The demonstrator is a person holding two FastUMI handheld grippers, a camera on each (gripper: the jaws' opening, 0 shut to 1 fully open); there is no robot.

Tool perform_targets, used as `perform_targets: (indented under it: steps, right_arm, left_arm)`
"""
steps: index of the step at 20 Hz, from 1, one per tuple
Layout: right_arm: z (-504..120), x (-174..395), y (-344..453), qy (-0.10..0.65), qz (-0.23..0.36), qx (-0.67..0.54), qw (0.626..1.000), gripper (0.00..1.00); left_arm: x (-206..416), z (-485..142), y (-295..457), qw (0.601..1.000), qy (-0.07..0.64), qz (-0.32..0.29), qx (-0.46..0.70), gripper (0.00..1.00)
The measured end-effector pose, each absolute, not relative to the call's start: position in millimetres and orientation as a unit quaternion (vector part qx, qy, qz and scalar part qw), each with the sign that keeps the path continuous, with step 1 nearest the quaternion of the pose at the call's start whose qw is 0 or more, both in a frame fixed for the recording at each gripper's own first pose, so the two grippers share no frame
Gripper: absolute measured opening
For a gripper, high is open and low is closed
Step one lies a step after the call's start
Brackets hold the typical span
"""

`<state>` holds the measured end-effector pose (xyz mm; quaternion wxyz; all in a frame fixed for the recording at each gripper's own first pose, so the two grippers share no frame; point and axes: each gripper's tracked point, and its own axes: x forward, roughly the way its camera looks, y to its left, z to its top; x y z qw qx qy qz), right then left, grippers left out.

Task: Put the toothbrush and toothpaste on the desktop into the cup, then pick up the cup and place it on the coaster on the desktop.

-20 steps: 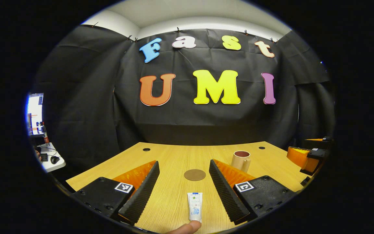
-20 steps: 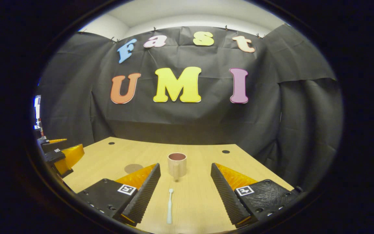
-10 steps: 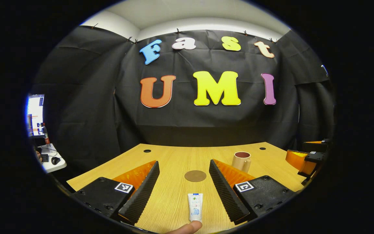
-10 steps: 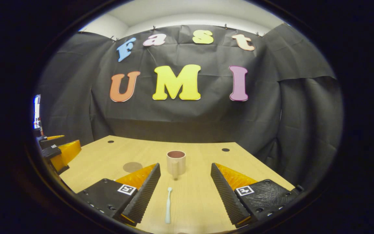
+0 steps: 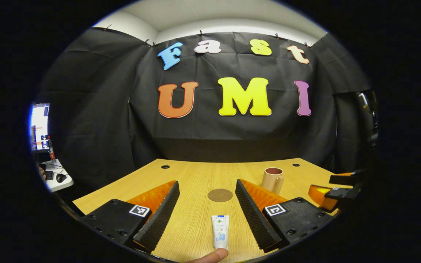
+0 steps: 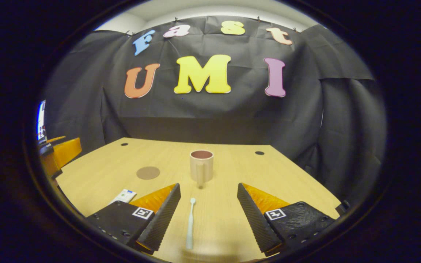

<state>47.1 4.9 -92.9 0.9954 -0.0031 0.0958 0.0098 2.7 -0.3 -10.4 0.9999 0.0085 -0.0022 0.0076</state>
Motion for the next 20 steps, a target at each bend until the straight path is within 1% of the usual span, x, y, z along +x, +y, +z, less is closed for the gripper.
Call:
perform_targets:
  steps: [3, 7, 10, 13, 14, 17, 18, 19, 20]
  right_arm:
    - [-129.8, 60.0, 14.3, 0.145, 0.022, -0.001, 0.989, 0.95]
    - [-161.0, 75.1, 28.4, 0.194, 0.035, 0.012, 0.980, 0.95]
    - [-180.5, 86.2, 36.6, 0.223, 0.035, 0.004, 0.974, 0.89]
    - [-193.0, 99.0, 46.1, 0.248, 0.041, 0.013, 0.968, 0.80]
    - [-194.7, 103.1, 48.1, 0.254, 0.043, 0.018, 0.966, 0.72]
    - [-203.3, 109.6, 45.7, 0.278, 0.038, 0.033, 0.959, 0.54]
    - [-202.0, 113.0, 42.8, 0.274, 0.034, 0.037, 0.960, 0.45]
    - [-201.6, 112.7, 40.2, 0.278, 0.033, 0.040, 0.959, 0.39]
    - [-201.8, 112.6, 40.7, 0.280, 0.036, 0.046, 0.958, 0.25]
  left_arm:
    - [5.6, -14.9, 0.3, 1.000, -0.003, 0.008, 0.003, 0.98]
    - [11.3, -27.6, -2.3, 1.000, 0.008, 0.002, 0.004, 0.98]
    - [17.1, -37.2, -2.4, 1.000, 0.019, -0.004, 0.002, 0.98]
    - [23.2, -46.0, 3.6, 0.999, 0.032, -0.002, 0.002, 0.98]
    - [25.6, -48.5, 6.5, 0.999, 0.036, 0.000, 0.002, 0.98]
    - [32.3, -60.3, 11.5, 0.998, 0.055, 0.002, 0.002, 0.98]
    - [35.5, -64.9, 12.9, 0.998, 0.063, 0.003, 0.000, 0.98]
    - [36.3, -68.5, 15.2, 0.998, 0.070, 0.003, -0.001, 0.98]
    - [37.2, -72.4, 14.9, 0.997, 0.076, 0.001, -0.002, 0.98]
